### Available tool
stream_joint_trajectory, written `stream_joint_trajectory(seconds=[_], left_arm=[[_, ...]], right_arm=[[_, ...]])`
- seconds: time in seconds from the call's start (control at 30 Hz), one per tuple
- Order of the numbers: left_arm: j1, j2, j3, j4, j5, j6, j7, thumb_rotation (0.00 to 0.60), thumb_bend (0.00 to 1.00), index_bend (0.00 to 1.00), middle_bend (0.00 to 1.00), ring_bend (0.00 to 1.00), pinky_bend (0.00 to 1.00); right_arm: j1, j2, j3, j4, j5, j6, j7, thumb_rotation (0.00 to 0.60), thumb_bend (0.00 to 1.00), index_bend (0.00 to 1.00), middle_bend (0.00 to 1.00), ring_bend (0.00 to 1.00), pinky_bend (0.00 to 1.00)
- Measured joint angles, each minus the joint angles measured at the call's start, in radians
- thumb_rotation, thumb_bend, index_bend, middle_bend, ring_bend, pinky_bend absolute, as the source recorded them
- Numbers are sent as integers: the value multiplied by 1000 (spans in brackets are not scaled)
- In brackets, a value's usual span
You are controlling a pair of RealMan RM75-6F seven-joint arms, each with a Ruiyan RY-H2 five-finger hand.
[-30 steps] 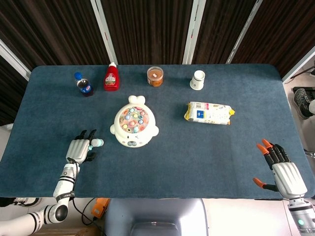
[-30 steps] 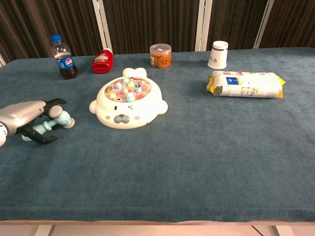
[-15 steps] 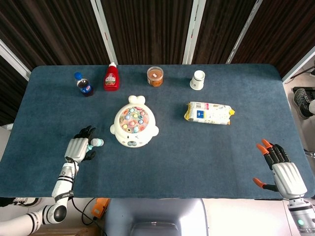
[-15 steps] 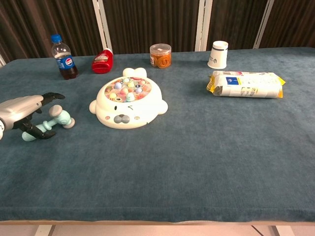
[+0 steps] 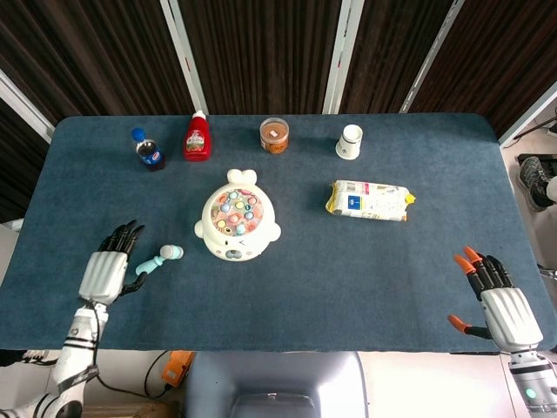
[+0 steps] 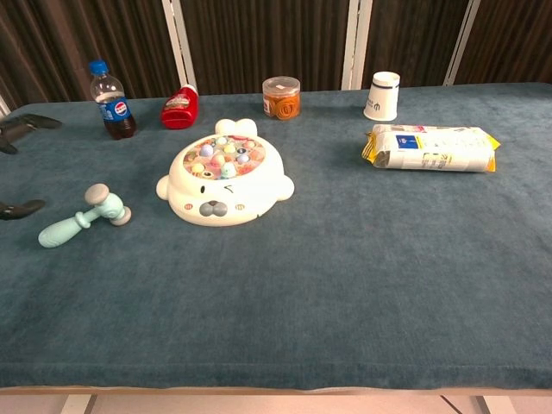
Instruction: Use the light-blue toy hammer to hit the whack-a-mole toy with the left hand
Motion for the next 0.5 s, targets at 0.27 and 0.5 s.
stream_joint_trajectory(seconds=[0.27, 0.5], left_arm=[[228, 105, 179, 1, 238, 275, -196, 600, 331, 0, 0, 3, 81], [282, 80, 191, 95, 306, 346, -160, 600, 336, 0, 0, 2, 68]], right_arm=[[-11, -22, -12, -8, -21, 17, -64, 600, 181, 0, 0, 0, 0], [-22, -34, -19, -12, -42, 36, -95, 600, 181, 0, 0, 0, 0]])
